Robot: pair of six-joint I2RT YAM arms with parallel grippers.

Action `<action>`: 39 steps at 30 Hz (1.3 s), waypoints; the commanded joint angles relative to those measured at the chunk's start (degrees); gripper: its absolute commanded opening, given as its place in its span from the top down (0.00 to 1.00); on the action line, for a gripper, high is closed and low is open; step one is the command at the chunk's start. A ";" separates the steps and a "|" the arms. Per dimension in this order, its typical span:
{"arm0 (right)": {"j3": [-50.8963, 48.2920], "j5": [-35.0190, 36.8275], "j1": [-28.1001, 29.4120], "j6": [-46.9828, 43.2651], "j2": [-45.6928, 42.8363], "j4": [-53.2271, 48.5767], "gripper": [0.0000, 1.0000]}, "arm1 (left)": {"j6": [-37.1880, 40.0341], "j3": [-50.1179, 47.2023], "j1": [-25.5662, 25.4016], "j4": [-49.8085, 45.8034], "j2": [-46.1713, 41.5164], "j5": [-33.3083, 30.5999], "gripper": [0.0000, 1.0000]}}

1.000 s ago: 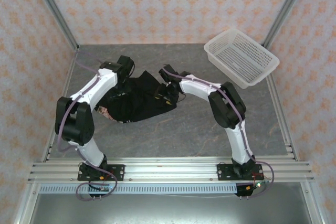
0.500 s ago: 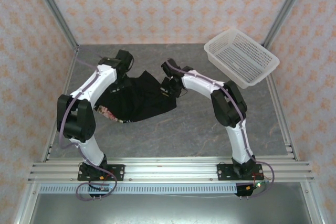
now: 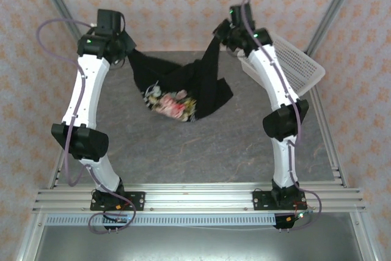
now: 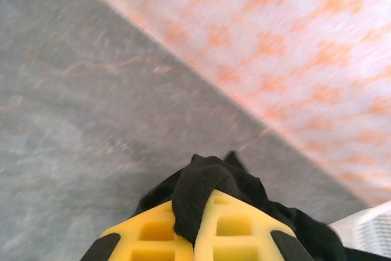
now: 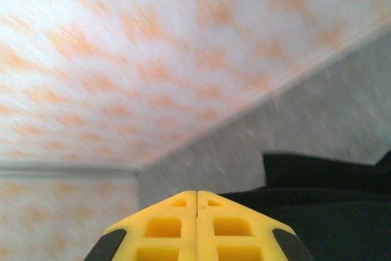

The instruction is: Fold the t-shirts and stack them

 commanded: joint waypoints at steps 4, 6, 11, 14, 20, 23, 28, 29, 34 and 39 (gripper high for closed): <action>7.36 -1.09 -5.57 1.68 -0.32 3.24 1.00 | -5.03 9.82 4.00 5.23 0.50 4.95 1.00; 7.14 -1.18 -5.94 0.33 -2.12 3.43 1.00 | -4.70 7.98 4.63 6.76 -1.75 3.73 1.00; 1.14 -1.87 -5.14 -2.98 -8.74 -1.20 1.00 | -5.82 -7.10 7.23 7.92 -9.47 0.98 1.00; -11.80 1.27 -3.69 -5.32 -16.78 -1.71 1.00 | -6.83 -18.05 8.47 9.07 -14.45 0.34 1.00; -49.71 6.69 -3.46 -2.76 -36.82 3.96 1.00 | -8.96 -34.24 8.70 1.67 -20.78 -3.37 1.00; -66.19 8.21 -3.48 -1.88 -43.53 5.04 1.00 | -9.55 -44.40 8.68 1.92 -24.18 -1.82 1.00; -85.78 7.00 -3.55 0.41 -47.14 6.18 1.00 | -7.04 -57.33 8.53 0.89 -25.82 -1.69 1.00; -88.81 7.00 -3.44 0.93 -47.18 6.33 1.00 | -6.63 -59.58 8.54 0.87 -25.84 -1.82 1.00; -97.81 8.58 -3.39 1.97 -46.75 5.92 1.00 | -5.16 -66.70 8.12 1.14 -25.06 -1.96 1.00; -99.94 9.69 -3.42 1.19 -46.27 4.78 1.00 | -5.11 -67.55 4.41 -1.14 -26.72 -5.14 0.65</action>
